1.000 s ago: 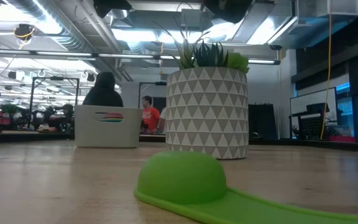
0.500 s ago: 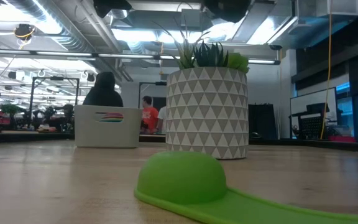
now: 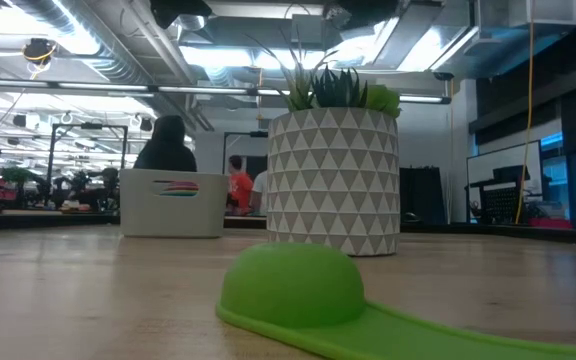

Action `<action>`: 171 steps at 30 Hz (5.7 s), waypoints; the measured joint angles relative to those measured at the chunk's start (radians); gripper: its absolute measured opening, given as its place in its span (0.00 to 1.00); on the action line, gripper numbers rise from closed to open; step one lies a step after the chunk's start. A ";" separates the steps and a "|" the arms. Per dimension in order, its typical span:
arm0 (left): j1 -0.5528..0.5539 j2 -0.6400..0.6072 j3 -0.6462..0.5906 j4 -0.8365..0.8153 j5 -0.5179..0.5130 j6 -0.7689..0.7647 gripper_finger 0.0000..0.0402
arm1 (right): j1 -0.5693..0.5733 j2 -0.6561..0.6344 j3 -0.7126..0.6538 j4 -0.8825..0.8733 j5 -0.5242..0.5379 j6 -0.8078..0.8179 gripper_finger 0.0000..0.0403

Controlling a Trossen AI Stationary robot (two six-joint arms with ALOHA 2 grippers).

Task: Nest measuring cups in basket
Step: Stack the green measuring cup on top of the red measuring cup in the gray bin

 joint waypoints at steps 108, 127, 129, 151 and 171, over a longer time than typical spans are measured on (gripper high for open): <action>0.000 0.000 0.000 -0.001 0.000 0.000 0.35 | 0.119 0.425 0.076 0.042 0.306 -0.242 0.65; 0.000 -0.041 0.000 -0.005 0.006 -0.005 0.35 | 0.120 0.424 0.433 -0.314 0.672 -0.534 0.65; 0.000 -0.064 -0.001 -0.025 0.021 -0.006 0.35 | 0.120 0.424 0.472 -0.318 0.748 -0.597 0.65; -0.034 -0.246 0.000 -0.372 0.188 -0.078 0.35 | -0.002 0.422 0.581 0.355 1.070 -1.389 0.65; -0.055 -0.243 0.000 -0.235 0.018 -0.076 0.35 | -0.221 0.422 0.581 0.871 0.910 -1.815 0.65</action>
